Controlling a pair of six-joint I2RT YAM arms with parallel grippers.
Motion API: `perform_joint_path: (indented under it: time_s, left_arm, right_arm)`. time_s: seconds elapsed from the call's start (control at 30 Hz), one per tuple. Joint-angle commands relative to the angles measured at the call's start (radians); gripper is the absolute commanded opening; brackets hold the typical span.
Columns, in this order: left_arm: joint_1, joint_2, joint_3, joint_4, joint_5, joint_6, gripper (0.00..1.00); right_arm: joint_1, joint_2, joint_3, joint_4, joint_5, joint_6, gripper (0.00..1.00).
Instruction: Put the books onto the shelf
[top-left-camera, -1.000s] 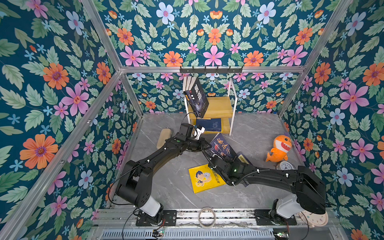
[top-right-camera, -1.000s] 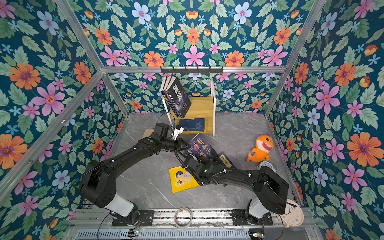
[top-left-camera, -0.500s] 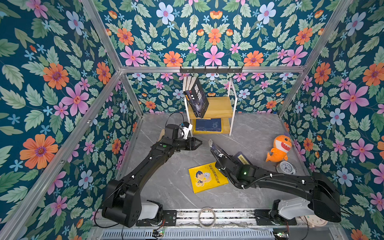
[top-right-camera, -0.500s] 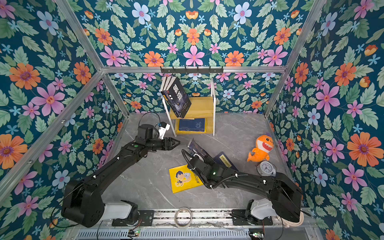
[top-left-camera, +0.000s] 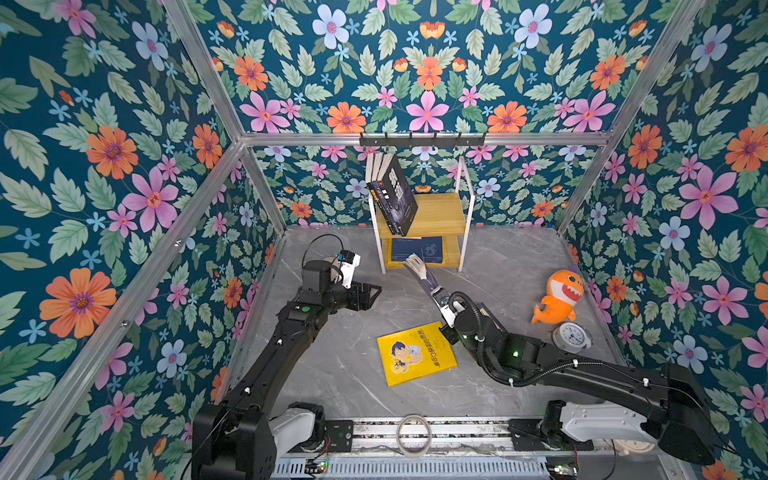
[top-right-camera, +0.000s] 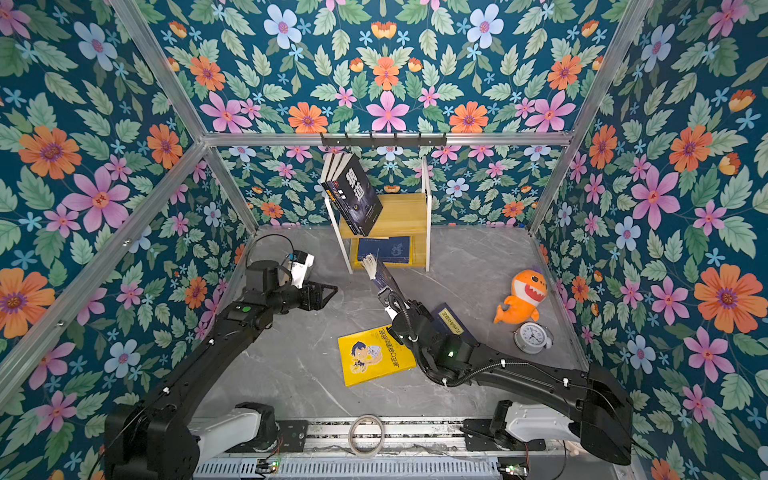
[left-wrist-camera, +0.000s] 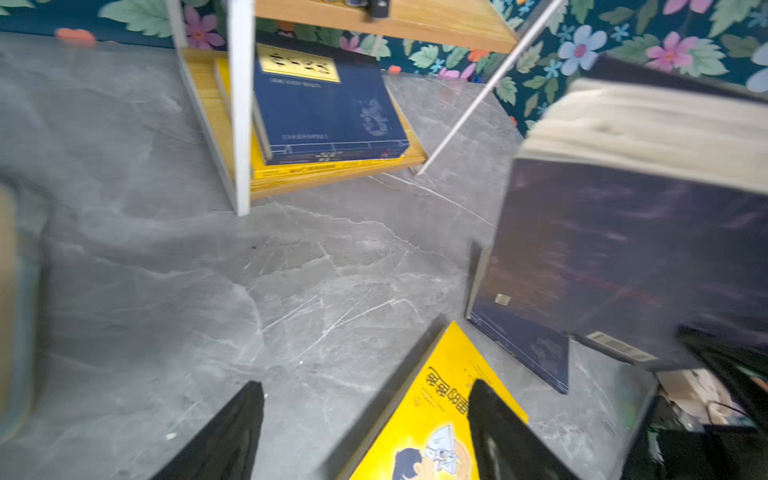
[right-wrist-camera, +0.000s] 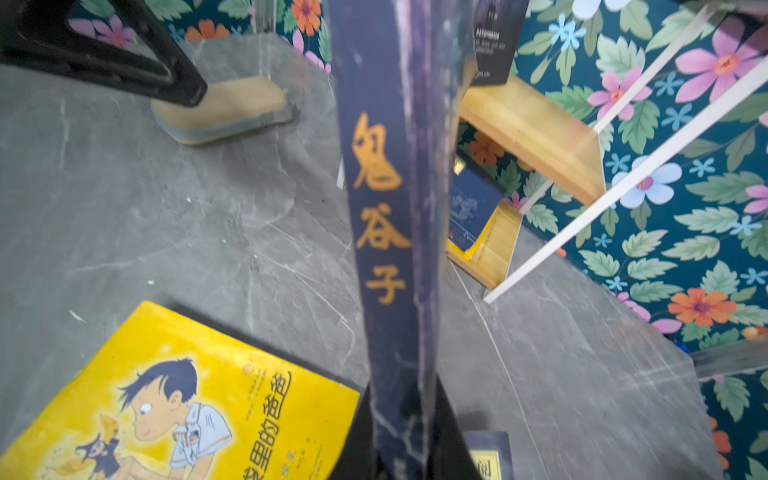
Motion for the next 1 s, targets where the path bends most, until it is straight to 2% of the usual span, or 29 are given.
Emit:
perform_joint_path:
  time_s: [0.0,0.17,0.3,0.47,0.53,0.73,0.97]
  left_arm:
    - [0.026,-0.032,-0.026,0.01,-0.012,0.073,0.82]
    - [0.088,-0.093,-0.088,0.045,-0.017,0.084,0.83]
    - [0.123,-0.104,-0.097,0.061,-0.011,0.088,0.86]
    - [0.125,-0.129,-0.107,0.077,-0.026,0.112,0.91]
    - [0.125,-0.129,-0.104,0.075,-0.022,0.111,0.99]
    - [0.122,-0.139,-0.099,0.083,-0.027,0.122,1.0]
    - [0.122,-0.143,-0.086,0.07,-0.058,0.147,1.0]
  right_arm:
    - [-0.008,0.013,0.047,0.194,-0.042,-0.081,0.0]
    - [-0.033,0.069,0.153,0.254,-0.082,-0.141,0.0]
    - [-0.081,0.123,0.244,0.32,-0.089,-0.137,0.0]
    - [-0.161,0.197,0.343,0.431,-0.095,-0.127,0.0]
    - [-0.193,0.234,0.396,0.45,-0.089,-0.116,0.0]
    - [-0.29,0.374,0.524,0.518,-0.053,-0.105,0.0]
    - [-0.353,0.572,0.642,0.546,-0.019,-0.047,0.0]
